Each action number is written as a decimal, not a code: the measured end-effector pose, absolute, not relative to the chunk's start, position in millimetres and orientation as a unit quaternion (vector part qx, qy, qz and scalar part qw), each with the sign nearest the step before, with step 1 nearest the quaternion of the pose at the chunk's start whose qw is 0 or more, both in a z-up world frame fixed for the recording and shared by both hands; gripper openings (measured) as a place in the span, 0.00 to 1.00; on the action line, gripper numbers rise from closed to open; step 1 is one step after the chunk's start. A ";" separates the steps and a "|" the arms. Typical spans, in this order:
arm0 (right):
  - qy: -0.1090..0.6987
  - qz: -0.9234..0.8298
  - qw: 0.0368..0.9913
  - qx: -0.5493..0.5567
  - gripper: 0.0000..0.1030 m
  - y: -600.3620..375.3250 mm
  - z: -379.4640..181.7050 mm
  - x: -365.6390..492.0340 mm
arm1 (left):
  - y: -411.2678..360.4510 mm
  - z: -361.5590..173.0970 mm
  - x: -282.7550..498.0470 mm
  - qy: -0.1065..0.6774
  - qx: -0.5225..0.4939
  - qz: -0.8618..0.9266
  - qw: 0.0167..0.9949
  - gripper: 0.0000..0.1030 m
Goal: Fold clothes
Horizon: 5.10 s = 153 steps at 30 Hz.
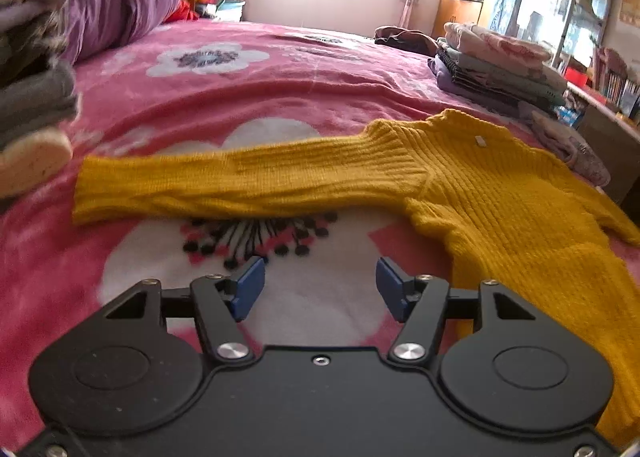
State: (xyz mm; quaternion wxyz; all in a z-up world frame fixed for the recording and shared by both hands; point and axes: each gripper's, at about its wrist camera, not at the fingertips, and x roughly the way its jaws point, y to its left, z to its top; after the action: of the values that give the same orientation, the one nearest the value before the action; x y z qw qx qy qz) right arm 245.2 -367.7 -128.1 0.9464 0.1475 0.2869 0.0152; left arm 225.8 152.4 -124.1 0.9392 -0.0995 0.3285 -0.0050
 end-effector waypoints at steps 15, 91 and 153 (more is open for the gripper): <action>0.338 0.155 0.892 0.257 0.41 -273.6 -164.9 152.9 | 112.5 -108.9 127.0 0.324 -0.234 -0.086 0.913 0.58; 0.301 0.333 0.893 -0.016 0.41 -167.9 -114.7 458.5 | 149.0 -99.6 419.9 0.331 -0.128 -0.179 0.918 0.31; 0.343 0.168 0.914 0.134 0.56 -277.6 -139.0 198.3 | 126.9 -104.0 289.1 0.344 -0.148 -0.099 0.922 0.48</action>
State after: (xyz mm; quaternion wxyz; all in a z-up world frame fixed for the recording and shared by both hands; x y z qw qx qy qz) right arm 198.3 -277.6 -139.0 0.9143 0.1342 0.3434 0.1676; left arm 289.1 126.9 -104.0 0.9220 -0.1481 0.3437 -0.0991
